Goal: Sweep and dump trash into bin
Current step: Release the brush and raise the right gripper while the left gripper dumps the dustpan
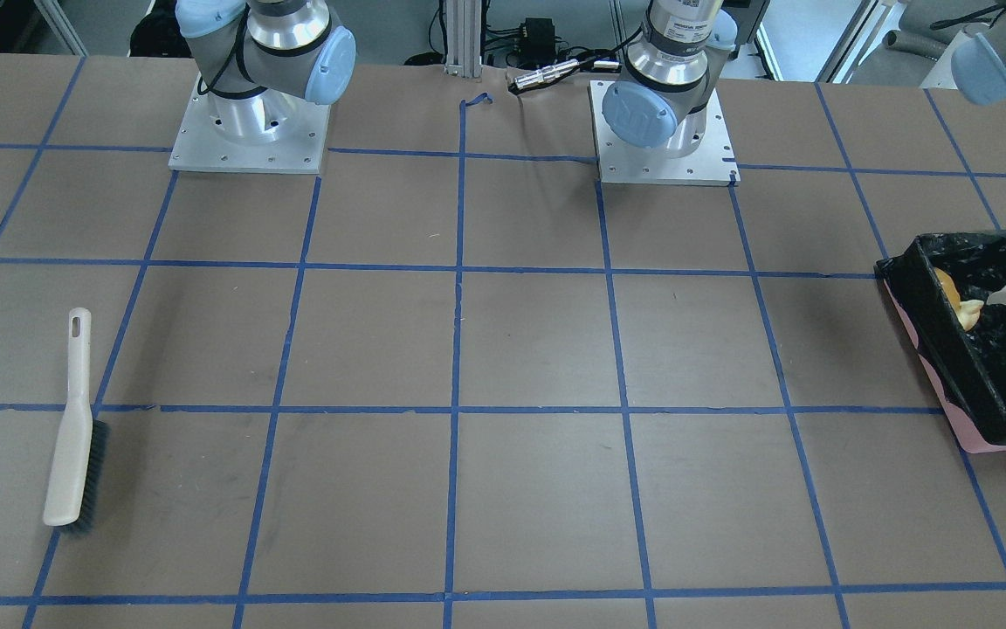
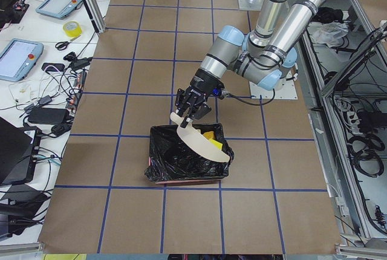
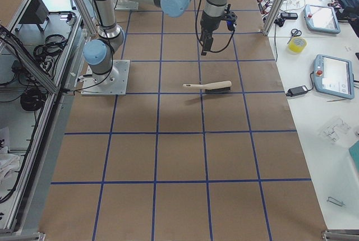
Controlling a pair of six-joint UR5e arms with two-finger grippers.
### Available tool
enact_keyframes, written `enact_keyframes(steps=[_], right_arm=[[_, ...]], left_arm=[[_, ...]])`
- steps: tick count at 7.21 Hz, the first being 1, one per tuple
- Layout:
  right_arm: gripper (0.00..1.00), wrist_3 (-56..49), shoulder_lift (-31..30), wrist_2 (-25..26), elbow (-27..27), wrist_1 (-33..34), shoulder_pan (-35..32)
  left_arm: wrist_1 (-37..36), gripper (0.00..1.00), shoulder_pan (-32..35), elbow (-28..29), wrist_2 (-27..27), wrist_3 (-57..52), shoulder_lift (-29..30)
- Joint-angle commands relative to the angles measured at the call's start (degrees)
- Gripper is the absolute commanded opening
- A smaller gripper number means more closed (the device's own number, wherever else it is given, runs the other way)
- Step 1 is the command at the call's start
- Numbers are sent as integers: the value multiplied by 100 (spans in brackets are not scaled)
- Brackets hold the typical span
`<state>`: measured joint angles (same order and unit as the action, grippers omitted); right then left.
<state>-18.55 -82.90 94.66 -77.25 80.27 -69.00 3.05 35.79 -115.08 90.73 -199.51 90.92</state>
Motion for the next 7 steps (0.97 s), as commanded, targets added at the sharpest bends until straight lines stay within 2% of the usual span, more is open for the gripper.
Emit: enact_keyframes(steps=[1, 2, 3, 5, 7], right_arm=[[100, 847, -95, -430, 140, -152, -557], [100, 1618, -104, -387, 149, -144, -1128], [100, 2009, -130, -360, 149, -135, -1621], [100, 2353, -506, -369, 53, -153, -2071], [100, 2295, -613, -430, -34, -100, -2144]], left_arm=[[-426, 0, 7, -190, -3, 315, -57], [-472, 0, 7, -191, -55, 404, -22], [-829, 0, 16, -225, -55, 674, 39], [-1366, 0, 7, -489, -64, 677, 13], [-1386, 0, -2, -489, -81, 642, -4]])
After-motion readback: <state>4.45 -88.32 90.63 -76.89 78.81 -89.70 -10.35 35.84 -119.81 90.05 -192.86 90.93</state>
